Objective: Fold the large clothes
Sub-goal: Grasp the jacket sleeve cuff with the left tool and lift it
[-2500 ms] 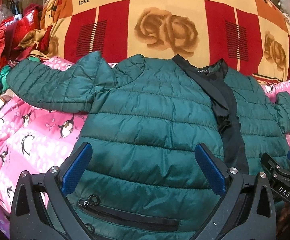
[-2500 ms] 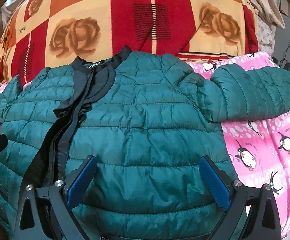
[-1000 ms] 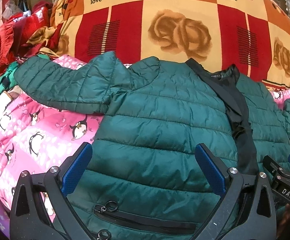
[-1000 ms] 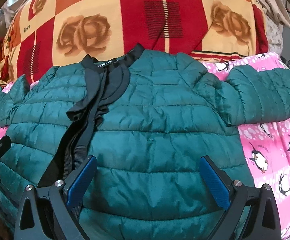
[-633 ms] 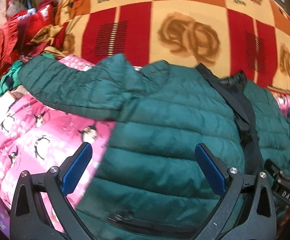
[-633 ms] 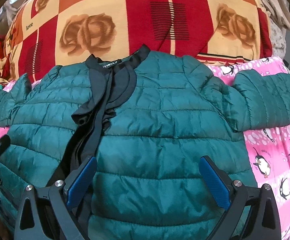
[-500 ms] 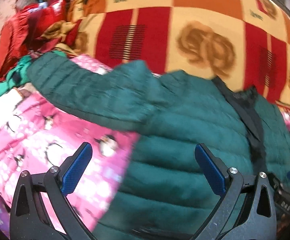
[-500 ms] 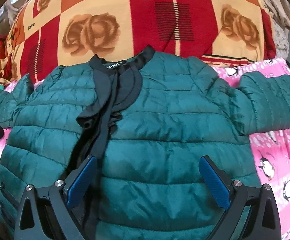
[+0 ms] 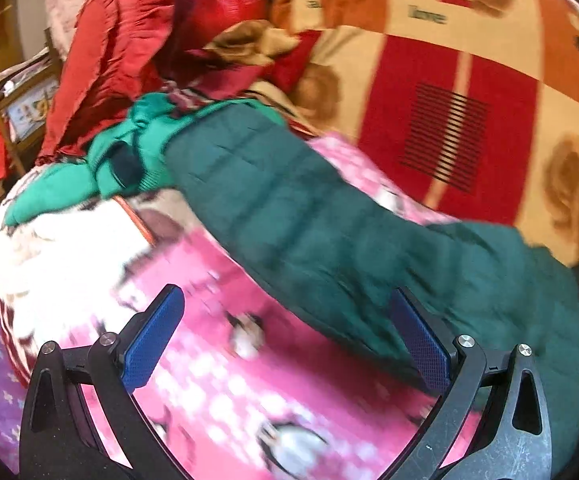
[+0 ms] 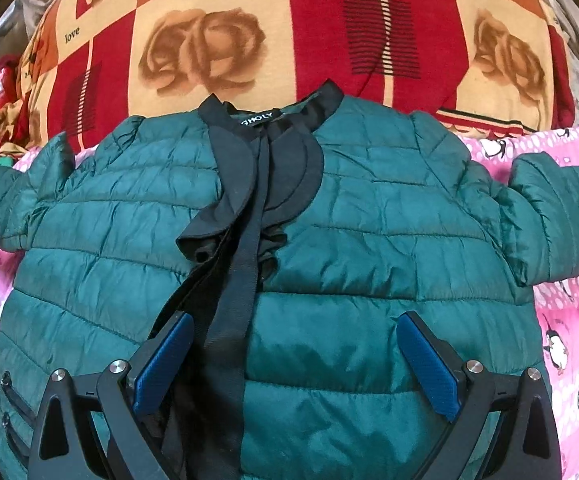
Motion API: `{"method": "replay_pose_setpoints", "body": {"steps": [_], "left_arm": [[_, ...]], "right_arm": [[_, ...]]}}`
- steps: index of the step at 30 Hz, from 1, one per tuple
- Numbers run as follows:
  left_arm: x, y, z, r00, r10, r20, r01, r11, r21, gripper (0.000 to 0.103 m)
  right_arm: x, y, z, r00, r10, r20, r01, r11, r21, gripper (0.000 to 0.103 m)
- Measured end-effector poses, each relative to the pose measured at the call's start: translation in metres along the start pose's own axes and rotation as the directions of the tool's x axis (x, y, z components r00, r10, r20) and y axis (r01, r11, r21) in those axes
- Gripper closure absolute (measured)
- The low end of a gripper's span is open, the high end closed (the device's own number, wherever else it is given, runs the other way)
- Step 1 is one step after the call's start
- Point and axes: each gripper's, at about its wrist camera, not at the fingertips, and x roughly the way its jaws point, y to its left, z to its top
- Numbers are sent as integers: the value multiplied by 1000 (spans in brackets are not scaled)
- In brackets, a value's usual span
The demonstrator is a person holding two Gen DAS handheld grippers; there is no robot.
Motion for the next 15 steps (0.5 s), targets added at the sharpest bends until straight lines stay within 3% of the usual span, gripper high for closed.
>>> {"method": "replay_pose_setpoints", "body": {"steps": [4, 15], "left_arm": [[27, 24, 19, 999, 49, 13, -48, 998, -32, 0], [87, 64, 59, 999, 24, -33, -29, 982, -184, 1]], "right_arm": [[1, -3, 1, 1000, 7, -6, -7, 1000, 16, 2], [0, -5, 1, 1000, 0, -28, 1, 1000, 10, 2]]}}
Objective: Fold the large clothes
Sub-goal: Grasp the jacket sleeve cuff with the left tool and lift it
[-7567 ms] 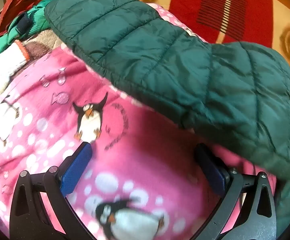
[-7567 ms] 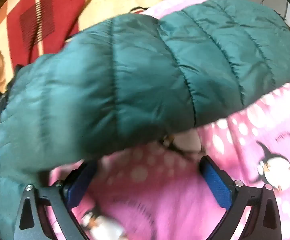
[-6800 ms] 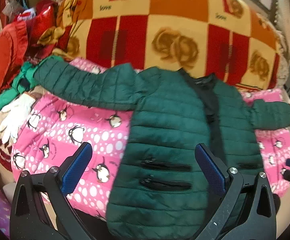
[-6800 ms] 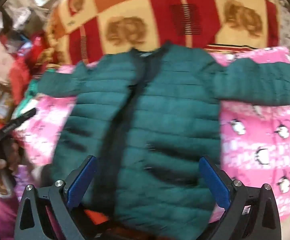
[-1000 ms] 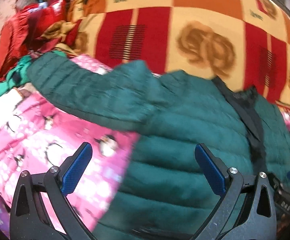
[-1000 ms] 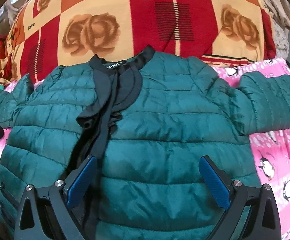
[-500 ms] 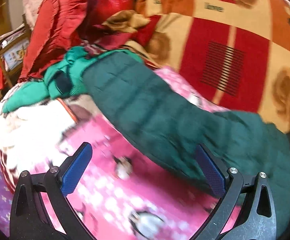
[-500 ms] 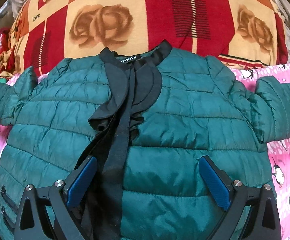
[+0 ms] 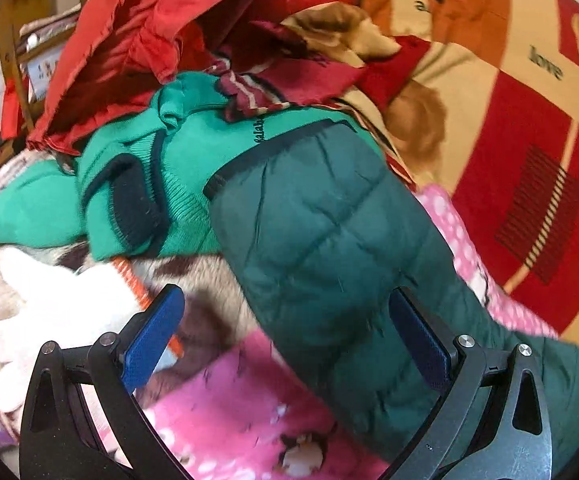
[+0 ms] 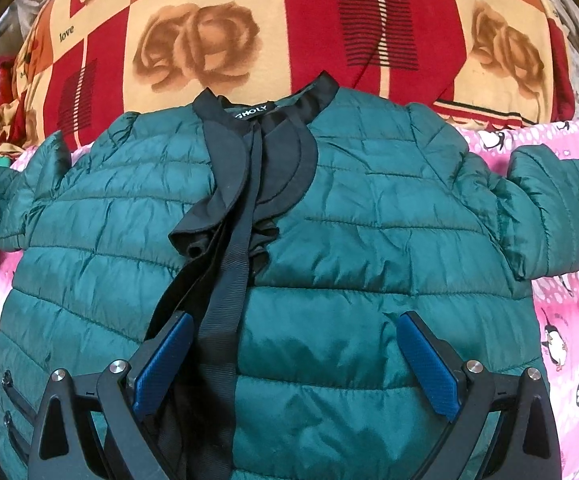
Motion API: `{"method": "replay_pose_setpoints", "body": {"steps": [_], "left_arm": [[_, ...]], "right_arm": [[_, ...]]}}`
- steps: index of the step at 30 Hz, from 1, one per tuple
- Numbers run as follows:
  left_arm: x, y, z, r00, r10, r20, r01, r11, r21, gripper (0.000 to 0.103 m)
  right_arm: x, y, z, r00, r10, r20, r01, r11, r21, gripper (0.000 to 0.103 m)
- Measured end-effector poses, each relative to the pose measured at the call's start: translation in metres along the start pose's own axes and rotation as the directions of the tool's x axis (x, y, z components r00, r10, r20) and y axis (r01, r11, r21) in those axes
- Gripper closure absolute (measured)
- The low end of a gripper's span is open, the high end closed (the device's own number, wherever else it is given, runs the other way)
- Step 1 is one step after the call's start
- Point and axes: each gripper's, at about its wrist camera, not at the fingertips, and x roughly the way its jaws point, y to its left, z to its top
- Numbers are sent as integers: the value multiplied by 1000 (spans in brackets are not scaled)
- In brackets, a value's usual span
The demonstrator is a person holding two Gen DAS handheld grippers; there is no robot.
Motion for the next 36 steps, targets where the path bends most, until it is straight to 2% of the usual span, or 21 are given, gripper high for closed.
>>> {"method": "replay_pose_setpoints", "body": {"steps": [3, 5, 7, 8, 9, 11, 12, 15, 19, 23, 29, 31, 36], "left_arm": [[9, -3, 4, 1000, -30, -1, 30, 1000, -3, 5], [15, -7, 6, 999, -51, -7, 51, 999, 6, 27], [17, -10, 8, 998, -65, -12, 65, 998, 12, 43], [16, -11, 8, 998, -65, -3, 65, 998, 14, 55], [14, -12, 9, 998, -67, 4, 67, 998, 15, 62], [8, -14, 9, 996, -89, 6, 89, 996, 18, 83], [4, -15, 9, 995, -103, 9, 103, 994, 22, 86], [-20, -21, 6, 988, -149, 37, 147, 988, 54, 89], [-61, -30, -1, 966, -250, 62, 244, 965, 101, 91], [-95, -46, -12, 948, -312, 64, 299, 941, 160, 91], [-133, -79, -41, 933, -358, 36, 339, 909, 243, 91], [-142, -91, -50, 933, -357, 32, 336, 901, 274, 91], [-167, -124, -80, 918, -396, 9, 368, 862, 349, 91]], "right_arm": [[2, 2, 0, 1000, 0, -2, 0, 1000, -1, 2], [3, 2, 1, 1000, 1, -2, -1, 1000, 1, 2], [4, 3, 1, 1000, 3, -3, -3, 1000, 0, 2], [5, 3, 2, 1000, 3, -3, -3, 1000, 0, 2], [6, 3, 2, 1000, 4, -3, -4, 1000, 0, 2], [6, 4, 2, 1000, 5, -4, -5, 1000, 0, 2], [6, 4, 3, 1000, 6, -5, -6, 1000, 0, 2], [7, 4, 4, 1000, 8, -4, -8, 1000, -1, 2], [6, 3, 3, 1000, 13, 0, -13, 1000, 4, 2], [1, 1, 1, 1000, 21, 7, -21, 1000, 13, 2], [-5, -5, -1, 1000, 22, 10, -22, 1000, 22, 2], [-6, -7, -1, 1000, 22, 9, -23, 1000, 21, 2], [-13, -18, -1, 1000, 11, 16, -11, 1000, 27, 2]]}}
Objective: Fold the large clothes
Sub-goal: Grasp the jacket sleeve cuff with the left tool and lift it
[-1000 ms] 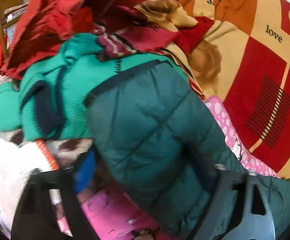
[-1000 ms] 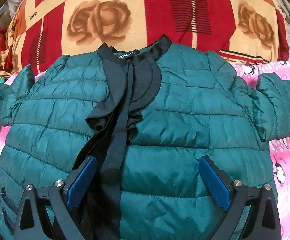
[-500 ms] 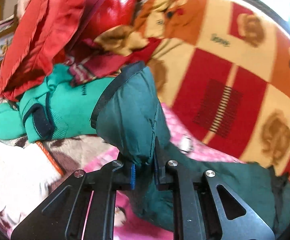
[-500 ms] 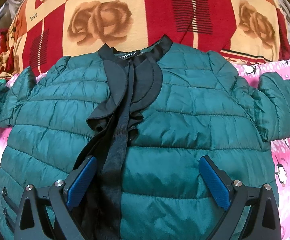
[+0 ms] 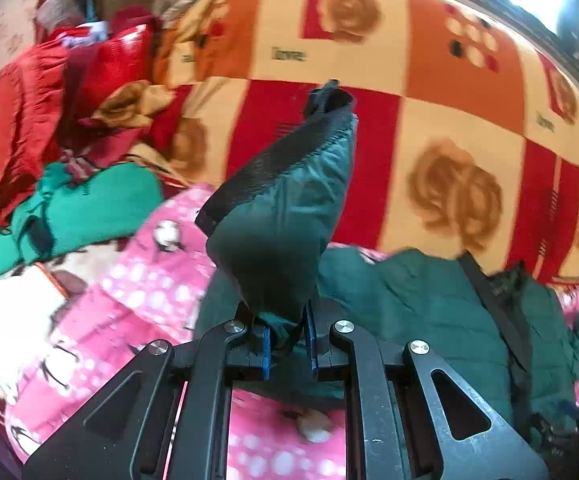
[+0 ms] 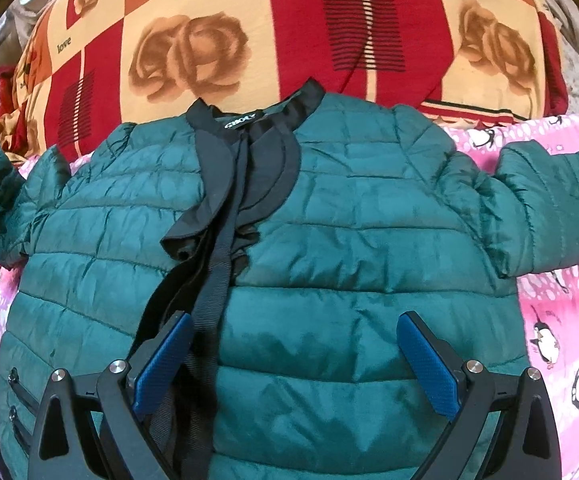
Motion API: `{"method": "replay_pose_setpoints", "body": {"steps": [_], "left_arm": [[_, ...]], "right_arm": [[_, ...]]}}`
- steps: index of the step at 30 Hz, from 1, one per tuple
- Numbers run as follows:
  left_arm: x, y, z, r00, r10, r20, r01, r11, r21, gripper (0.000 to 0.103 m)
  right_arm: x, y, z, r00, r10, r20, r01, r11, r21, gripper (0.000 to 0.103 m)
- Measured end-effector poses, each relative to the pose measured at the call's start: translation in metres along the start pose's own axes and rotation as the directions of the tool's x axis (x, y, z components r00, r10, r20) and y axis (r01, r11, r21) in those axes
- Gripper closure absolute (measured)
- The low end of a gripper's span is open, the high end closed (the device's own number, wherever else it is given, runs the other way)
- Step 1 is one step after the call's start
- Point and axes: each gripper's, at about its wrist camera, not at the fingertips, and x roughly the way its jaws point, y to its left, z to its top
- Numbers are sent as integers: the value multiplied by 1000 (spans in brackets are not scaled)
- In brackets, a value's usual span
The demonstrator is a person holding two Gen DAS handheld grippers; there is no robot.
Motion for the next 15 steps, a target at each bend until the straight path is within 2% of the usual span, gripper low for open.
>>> {"method": "replay_pose_setpoints", "body": {"steps": [10, 15], "left_arm": [[3, -80, -30, 998, -35, -47, 40, 992, 117, 91], [4, -103, -38, 997, -45, -67, 54, 989, 140, 91]], "right_arm": [[-3, -26, -7, 1000, 1, -10, -1, 999, 41, 2], [-2, -37, -11, 1000, 5, -16, -4, 998, 66, 2]]}}
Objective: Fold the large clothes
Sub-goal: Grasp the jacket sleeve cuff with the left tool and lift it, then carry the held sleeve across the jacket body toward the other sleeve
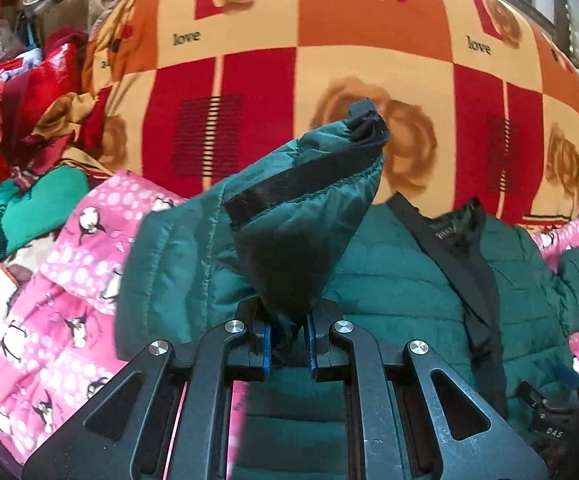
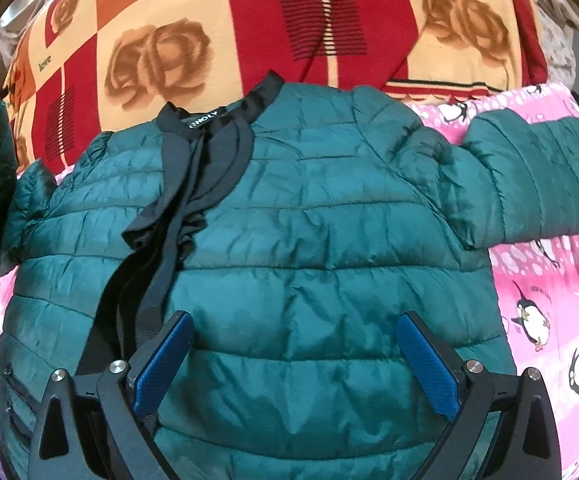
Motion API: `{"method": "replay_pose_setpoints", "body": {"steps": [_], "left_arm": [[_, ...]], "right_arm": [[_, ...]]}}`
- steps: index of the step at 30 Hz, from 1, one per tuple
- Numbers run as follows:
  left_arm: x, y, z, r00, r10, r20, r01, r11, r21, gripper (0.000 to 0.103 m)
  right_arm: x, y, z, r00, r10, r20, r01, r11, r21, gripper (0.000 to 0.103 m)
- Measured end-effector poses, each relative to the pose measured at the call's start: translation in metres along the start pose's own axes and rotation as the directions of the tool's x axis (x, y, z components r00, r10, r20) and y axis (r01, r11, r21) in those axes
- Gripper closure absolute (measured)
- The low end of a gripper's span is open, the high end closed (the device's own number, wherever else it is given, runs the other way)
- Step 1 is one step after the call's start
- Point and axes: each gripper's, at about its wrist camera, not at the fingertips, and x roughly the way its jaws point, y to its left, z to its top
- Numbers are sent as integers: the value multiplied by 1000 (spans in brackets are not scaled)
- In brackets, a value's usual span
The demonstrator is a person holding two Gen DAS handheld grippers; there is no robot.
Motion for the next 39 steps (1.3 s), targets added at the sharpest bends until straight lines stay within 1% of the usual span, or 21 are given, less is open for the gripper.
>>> {"method": "replay_pose_setpoints", "body": {"steps": [5, 11, 15, 21, 29, 39], "left_arm": [[3, -25, -6, 1000, -3, -14, 4, 999, 35, 91], [3, -52, -10, 999, -27, -24, 29, 997, 68, 91], [2, -68, -10, 998, -50, -30, 53, 995, 84, 91], [1, -99, -9, 994, -104, -41, 108, 987, 116, 91], [8, -141, -11, 983, -166, -80, 176, 974, 144, 91], [26, -185, -18, 966, -215, -147, 237, 958, 161, 91]], "right_arm": [[3, -7, -2, 1000, 5, -1, -5, 1000, 16, 2], [4, -10, -3, 1000, -2, 1, 2, 1000, 12, 2], [1, -11, -4, 999, -33, 7, 33, 999, -10, 2], [-4, -25, -2, 999, -48, 9, 48, 999, 17, 2], [-6, -47, -5, 997, -72, 2, 72, 996, 53, 2], [-11, -73, -9, 996, -84, -10, 85, 991, 107, 2]]}}
